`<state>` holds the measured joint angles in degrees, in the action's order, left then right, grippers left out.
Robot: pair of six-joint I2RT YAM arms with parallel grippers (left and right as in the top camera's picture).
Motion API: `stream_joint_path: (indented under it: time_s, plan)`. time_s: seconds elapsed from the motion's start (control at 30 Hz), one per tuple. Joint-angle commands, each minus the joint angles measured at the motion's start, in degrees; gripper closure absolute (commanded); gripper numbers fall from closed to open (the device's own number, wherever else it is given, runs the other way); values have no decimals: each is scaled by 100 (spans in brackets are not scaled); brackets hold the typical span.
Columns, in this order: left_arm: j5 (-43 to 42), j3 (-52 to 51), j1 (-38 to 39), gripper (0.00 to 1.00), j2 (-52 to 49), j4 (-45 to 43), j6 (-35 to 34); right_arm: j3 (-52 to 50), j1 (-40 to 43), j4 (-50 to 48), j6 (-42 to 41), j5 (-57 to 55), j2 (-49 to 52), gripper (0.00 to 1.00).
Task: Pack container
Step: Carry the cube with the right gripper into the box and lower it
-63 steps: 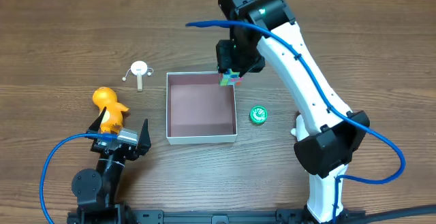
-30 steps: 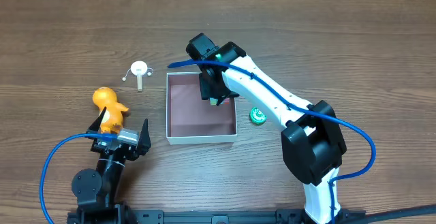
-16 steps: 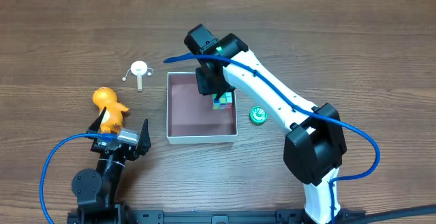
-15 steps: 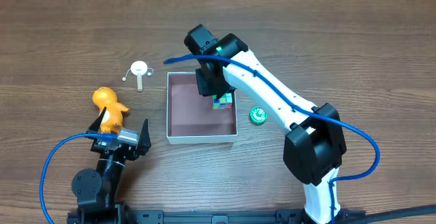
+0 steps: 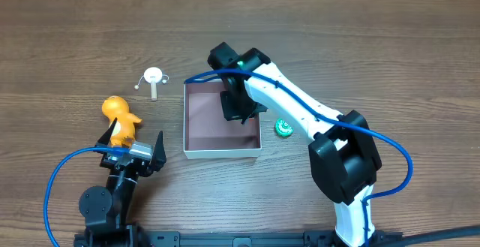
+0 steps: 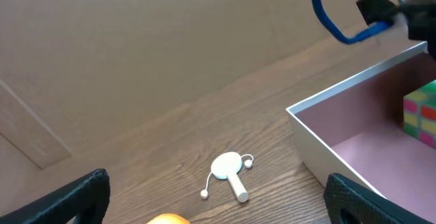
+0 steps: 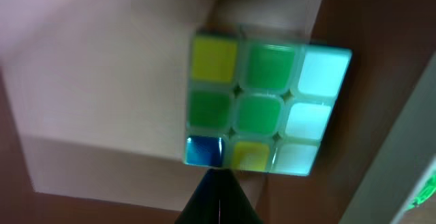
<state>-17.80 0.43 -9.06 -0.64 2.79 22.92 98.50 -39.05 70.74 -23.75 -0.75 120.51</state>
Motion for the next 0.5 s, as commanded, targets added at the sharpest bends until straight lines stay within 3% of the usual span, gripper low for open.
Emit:
stream_joint_path:
  time_s: [0.0,0.47]
  plan:
    - [-4,-17,-31,0,31,-4,22,-90,2,-42,-4,24,-79,96]
    - [-2,-17,-31,0,31,-4,22,-444,11,-411,20,-323,-79,96]
